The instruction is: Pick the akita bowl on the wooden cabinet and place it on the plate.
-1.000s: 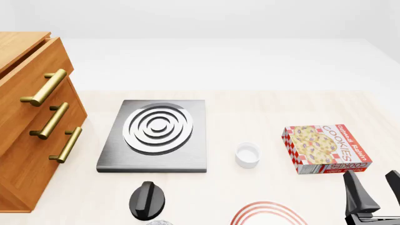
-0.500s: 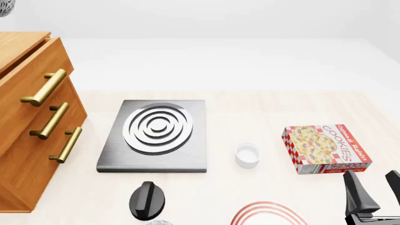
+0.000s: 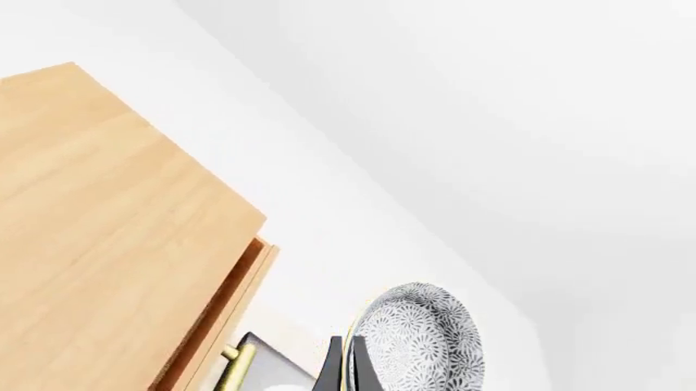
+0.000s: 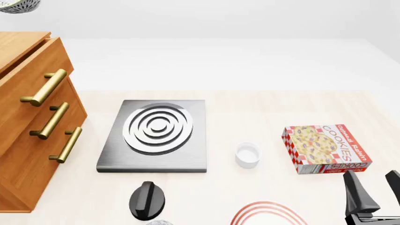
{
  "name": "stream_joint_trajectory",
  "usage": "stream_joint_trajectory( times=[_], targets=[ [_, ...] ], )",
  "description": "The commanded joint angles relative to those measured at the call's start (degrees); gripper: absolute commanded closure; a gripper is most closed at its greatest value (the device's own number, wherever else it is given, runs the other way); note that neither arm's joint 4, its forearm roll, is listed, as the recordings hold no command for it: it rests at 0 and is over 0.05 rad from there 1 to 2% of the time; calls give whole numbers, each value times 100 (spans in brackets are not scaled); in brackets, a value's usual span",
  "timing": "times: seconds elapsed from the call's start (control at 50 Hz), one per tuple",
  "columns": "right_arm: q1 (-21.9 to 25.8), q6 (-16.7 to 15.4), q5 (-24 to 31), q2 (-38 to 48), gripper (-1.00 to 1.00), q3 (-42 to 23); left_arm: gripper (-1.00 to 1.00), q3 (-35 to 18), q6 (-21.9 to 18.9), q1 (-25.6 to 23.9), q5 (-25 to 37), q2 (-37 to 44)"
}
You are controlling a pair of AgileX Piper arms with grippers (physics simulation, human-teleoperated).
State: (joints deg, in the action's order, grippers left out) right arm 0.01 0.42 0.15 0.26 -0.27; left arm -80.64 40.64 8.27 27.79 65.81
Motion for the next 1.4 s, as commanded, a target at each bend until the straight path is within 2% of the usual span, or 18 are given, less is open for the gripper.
stream_joint_trajectory(
  times=[0.02, 0.42, 0.9, 1.4],
  targets=[
    [-1, 0, 0, 0, -100, 0, 100, -98, -34, -263, 9, 0],
    [0, -1, 0, 0, -100, 0, 100, -193, -103, -688, -4, 99],
    [-1, 0, 0, 0, -100, 0, 100, -44, -237, -1121, -82, 63],
    [-3, 3, -1, -1, -100, 0, 100, 368, -212, -1787, -256, -40]
  ],
)
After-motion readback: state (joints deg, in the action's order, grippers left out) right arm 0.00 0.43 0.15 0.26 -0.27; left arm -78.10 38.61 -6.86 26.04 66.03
